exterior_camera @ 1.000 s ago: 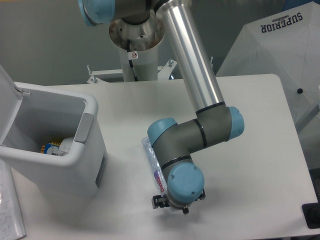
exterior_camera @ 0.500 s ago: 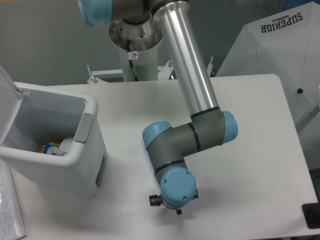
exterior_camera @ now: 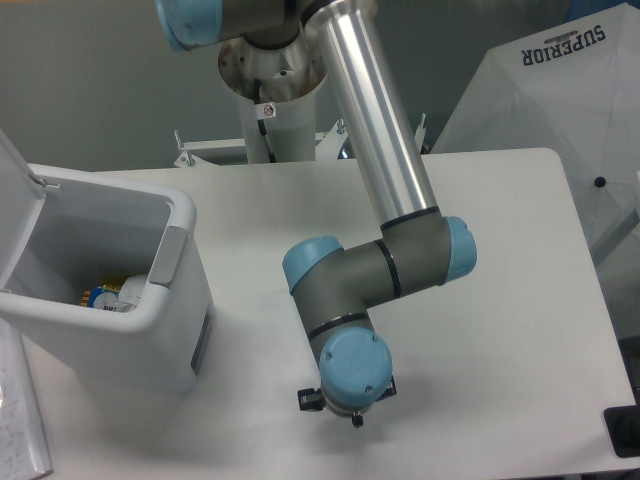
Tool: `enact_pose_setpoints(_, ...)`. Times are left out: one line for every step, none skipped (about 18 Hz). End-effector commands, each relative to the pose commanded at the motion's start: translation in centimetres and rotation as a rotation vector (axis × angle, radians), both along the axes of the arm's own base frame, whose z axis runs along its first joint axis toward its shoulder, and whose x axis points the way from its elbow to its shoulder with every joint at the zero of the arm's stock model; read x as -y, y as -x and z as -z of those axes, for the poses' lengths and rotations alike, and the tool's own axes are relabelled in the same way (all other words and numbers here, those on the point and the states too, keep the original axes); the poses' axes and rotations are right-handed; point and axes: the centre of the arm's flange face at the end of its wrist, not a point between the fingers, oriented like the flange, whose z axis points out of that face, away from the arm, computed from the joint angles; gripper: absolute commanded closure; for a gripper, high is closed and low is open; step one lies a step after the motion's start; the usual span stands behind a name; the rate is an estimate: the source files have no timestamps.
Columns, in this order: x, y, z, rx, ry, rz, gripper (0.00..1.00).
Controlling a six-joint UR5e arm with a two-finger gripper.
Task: Place the trash in the trash can
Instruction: 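Lower the gripper and close it around the bottle's cap end, then lift the clear water bottle and carry it over the bin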
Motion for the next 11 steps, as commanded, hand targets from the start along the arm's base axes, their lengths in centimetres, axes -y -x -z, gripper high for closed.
enact_pose_setpoints(0.0, 0.2, -1.5, -0.009, -0.039, 0.003, 0.8)
enact_pose_setpoints(0.4, 0.5, -3.2, -0.014, -0.082, 0.008, 0.8)
enact_pose_setpoints(0.8, 0.8, -5.2, -0.015, -0.133, 0.014, 0.8)
enact_pose_setpoints(1.2, 1.1, -6.7, -0.013, -0.182, 0.014, 0.8)
enact_pose_setpoints(1.4, 1.3, -8.3, -0.019, -0.234, 0.019, 0.8)
enact_pose_setpoints(1.4, 1.0, -10.2, -0.038, -0.289, 0.032, 0.8)
enact_pose_setpoints(1.7, 1.3, -11.9, -0.056, -0.339, 0.044, 0.8)
enact_pose_setpoints(2.0, 1.1, -14.1, -0.067, -0.4, 0.065, 0.8)
enact_pose_setpoints(2.2, 0.7, -16.5, -0.069, -0.479, 0.094, 0.8)
enact_pose_setpoints(2.8, 0.5, -19.4, -0.078, -0.569, 0.117, 0.8)
enact_pose_setpoints(3.4, 0.1, -22.1, -0.087, -0.66, 0.138, 0.8)
